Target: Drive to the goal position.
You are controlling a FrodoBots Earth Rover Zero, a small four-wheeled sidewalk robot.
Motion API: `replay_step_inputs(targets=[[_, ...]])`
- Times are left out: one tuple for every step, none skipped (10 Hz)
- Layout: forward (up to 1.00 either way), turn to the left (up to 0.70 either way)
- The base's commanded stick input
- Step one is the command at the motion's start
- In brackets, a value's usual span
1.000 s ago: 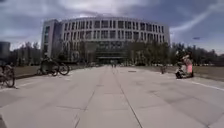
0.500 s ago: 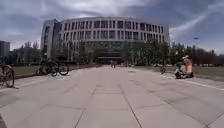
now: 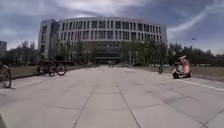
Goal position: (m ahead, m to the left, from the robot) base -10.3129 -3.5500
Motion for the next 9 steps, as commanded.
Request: replay_step_inputs(targets=[[0.0, -0.6], [0.0, -0.6], [0.0, -0.6], [0.0, -0.6], [0.0, -0.6], [0.0, -0.6], [0.0, -0.6], [0.0, -0.6], [0.0, -0.6]])
